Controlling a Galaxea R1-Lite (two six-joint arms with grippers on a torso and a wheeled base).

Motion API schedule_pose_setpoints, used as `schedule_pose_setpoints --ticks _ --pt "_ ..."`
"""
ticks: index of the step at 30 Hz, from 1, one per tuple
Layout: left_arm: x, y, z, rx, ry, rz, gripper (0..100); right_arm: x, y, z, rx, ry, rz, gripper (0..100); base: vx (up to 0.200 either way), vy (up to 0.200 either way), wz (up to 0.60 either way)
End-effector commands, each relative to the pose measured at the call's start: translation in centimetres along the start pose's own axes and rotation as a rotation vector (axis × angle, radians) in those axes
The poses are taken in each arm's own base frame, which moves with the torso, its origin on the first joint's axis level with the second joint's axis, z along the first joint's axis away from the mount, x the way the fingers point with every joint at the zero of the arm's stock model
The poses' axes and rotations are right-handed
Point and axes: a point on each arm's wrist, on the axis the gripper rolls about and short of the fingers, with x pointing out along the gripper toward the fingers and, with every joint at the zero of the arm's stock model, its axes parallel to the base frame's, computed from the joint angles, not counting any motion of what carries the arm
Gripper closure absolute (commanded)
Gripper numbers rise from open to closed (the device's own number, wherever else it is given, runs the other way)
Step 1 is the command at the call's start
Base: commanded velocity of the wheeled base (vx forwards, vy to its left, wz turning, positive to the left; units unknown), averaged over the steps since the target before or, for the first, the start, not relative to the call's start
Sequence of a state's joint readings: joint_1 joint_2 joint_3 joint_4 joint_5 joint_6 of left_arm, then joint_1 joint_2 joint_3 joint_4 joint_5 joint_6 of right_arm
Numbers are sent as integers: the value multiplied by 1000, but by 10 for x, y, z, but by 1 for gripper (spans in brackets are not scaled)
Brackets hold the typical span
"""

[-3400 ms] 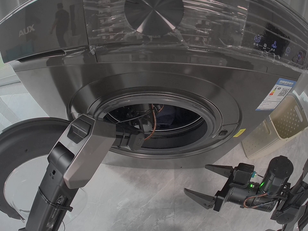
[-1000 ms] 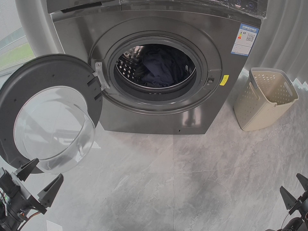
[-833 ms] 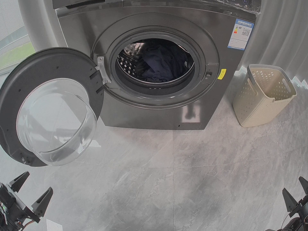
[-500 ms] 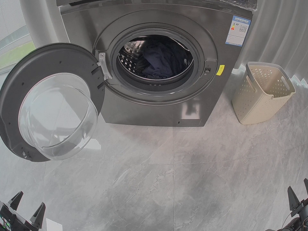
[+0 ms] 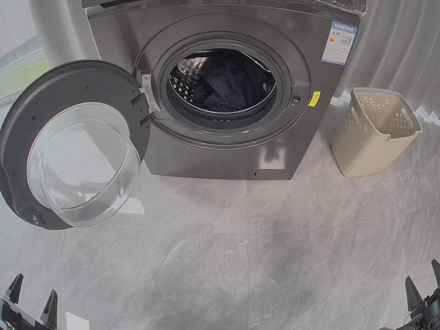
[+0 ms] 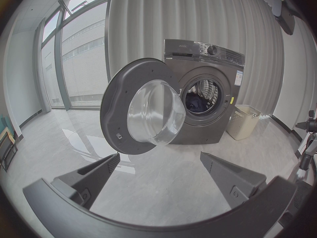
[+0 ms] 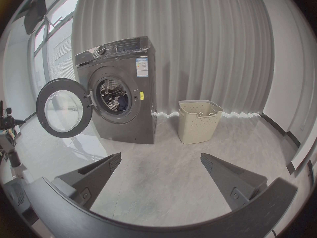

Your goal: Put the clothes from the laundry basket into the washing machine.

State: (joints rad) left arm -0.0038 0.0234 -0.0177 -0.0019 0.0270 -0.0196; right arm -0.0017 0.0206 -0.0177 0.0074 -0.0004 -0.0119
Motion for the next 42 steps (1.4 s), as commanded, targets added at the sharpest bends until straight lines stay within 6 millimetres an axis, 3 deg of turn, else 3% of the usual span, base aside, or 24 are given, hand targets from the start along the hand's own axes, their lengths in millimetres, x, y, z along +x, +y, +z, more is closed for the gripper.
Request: schedule_pose_setpoints --ticks 1,14,20,42 --pt "0 0 -6 -3 -2 -6 0 0 0 -5 -5 0 7 0 0 200 0" --pt "0 0 -6 -25 -4 -8 0 0 0 -5 4 -6 -4 0 0 200 0" --pt "0 0 -6 -25 -4 -5 0 0 0 -5 4 -6 -3 0 0 0 -300" --pt "0 0 -6 -25 -4 -5 0 0 0 -5 3 -6 -3 0 0 200 0"
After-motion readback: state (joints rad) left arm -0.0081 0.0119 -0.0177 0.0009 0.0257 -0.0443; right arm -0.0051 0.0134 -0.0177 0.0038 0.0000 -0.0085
